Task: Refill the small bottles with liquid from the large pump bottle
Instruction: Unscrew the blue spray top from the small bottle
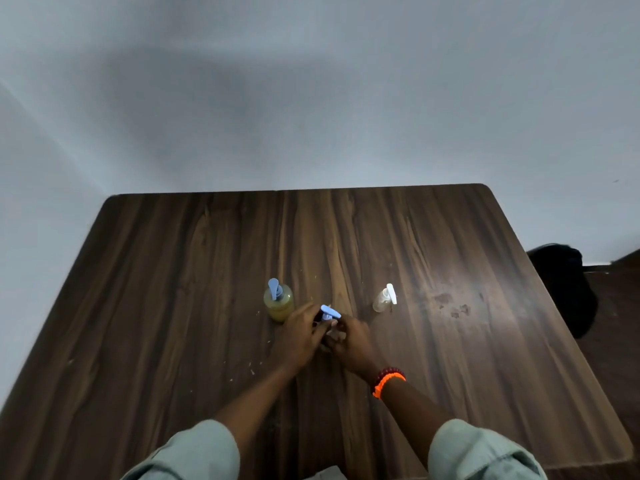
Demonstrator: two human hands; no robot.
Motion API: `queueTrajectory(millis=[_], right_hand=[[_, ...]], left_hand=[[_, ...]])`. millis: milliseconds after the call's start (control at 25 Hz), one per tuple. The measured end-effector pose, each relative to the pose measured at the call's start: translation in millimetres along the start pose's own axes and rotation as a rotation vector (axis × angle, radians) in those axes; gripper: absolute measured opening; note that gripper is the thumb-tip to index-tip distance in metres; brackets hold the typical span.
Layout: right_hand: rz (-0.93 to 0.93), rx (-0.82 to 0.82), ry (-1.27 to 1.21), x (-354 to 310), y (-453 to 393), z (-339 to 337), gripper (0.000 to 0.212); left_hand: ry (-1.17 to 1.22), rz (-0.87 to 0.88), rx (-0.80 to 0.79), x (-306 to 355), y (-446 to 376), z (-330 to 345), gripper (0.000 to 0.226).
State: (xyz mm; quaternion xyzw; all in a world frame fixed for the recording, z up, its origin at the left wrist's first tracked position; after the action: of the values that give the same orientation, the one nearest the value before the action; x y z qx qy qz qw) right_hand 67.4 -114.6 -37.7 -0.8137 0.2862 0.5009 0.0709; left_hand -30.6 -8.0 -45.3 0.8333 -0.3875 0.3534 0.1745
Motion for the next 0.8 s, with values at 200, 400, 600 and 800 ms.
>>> queueTrajectory(millis=[200,400,600,800], right_hand=[[-0.066,0.032,-0.064,-8,17,7,0.032],[-0.027,0.021,-0.095,-4,22,2,0.037],[0.055,0.011,-0.179,2,23,10,0.032],[0.124,-0.013,-0.248,6,25,21,0.034]], left_hand=[[0.139,-0.103,0.095,-7,20,-6,0.028],[0.25,-0.071,-0.076,-1,39,-2,0.053],[0.453,-0.247,0.031,-5,41,-3,0.04],[0.429,-0.341,0.135,-7,40,-5,0.054]])
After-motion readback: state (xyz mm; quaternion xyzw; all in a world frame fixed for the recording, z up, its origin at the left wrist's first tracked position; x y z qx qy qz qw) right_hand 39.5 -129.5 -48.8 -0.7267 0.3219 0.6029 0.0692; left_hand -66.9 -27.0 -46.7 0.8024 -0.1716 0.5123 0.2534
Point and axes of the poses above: each hand's wrist, its own y-axis away from the middle knuckle, its own z-axis out of the palm, x = y × z, the point moved 3 cm from there along -y, towards the middle knuckle, and after that the axes turned 4 degrees about -y, right-handed, at the moved point
